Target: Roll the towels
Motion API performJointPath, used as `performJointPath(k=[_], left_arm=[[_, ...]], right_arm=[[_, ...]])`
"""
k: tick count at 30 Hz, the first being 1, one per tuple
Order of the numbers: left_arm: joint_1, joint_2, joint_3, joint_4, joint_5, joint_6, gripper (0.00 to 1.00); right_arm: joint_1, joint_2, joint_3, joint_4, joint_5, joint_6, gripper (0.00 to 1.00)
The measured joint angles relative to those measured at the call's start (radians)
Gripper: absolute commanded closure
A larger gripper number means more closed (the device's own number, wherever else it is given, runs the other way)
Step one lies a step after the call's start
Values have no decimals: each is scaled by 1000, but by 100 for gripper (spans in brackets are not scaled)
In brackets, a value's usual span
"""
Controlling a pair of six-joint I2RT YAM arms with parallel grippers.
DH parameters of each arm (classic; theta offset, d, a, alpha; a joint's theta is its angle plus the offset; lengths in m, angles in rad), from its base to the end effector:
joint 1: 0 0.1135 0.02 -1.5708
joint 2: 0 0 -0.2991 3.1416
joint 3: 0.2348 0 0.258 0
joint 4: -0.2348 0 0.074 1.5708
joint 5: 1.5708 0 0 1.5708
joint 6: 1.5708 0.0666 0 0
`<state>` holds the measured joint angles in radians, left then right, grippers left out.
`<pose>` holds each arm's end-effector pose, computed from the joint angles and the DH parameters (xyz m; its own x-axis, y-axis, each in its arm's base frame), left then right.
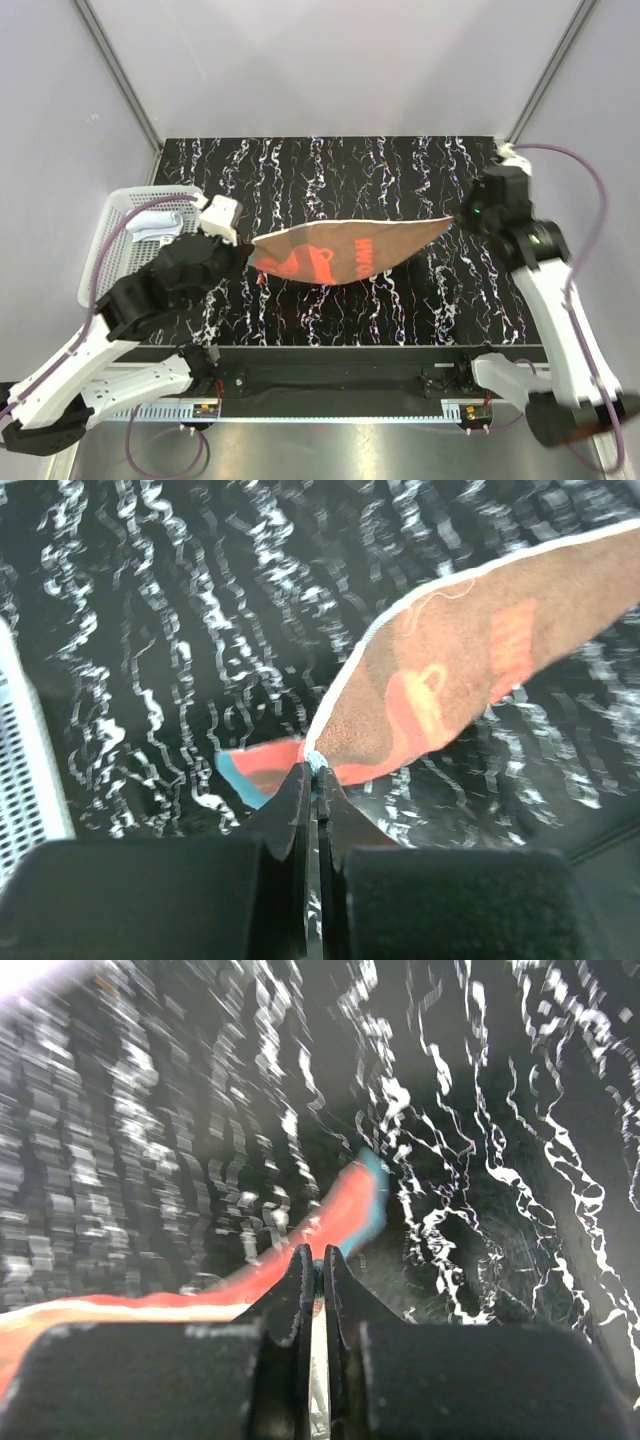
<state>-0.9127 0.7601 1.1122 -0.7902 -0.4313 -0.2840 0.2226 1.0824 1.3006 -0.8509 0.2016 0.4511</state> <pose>0.1076 -0.0936 0.4054 -0.3856 0.0826 -0.9190 0.3950 0.9149 -0.0835 0.2214 0.0364 0.4082 -0.5447 0.3147 -0.7774 0.1985 0.9490 0.2450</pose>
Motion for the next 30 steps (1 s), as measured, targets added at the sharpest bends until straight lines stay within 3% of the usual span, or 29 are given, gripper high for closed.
performJointPath(k=[5, 9, 13, 21, 30], left_arm=[[0, -60, 51, -32, 71, -5, 100], [2, -26, 86, -50, 58, -16, 100], [74, 141, 127, -47, 72, -16, 100], [423, 591, 113, 26, 204, -11, 100], [531, 1079, 355, 46, 237, -11, 100]], right_arm=[[0, -241, 21, -100, 26, 45, 100], [0, -222, 34, -143, 52, 54, 100], [0, -40, 24, -125, 64, 55, 100], [-45, 430, -11, 55, 56, 48, 100], [-91, 875, 231, 155, 13, 8, 100]])
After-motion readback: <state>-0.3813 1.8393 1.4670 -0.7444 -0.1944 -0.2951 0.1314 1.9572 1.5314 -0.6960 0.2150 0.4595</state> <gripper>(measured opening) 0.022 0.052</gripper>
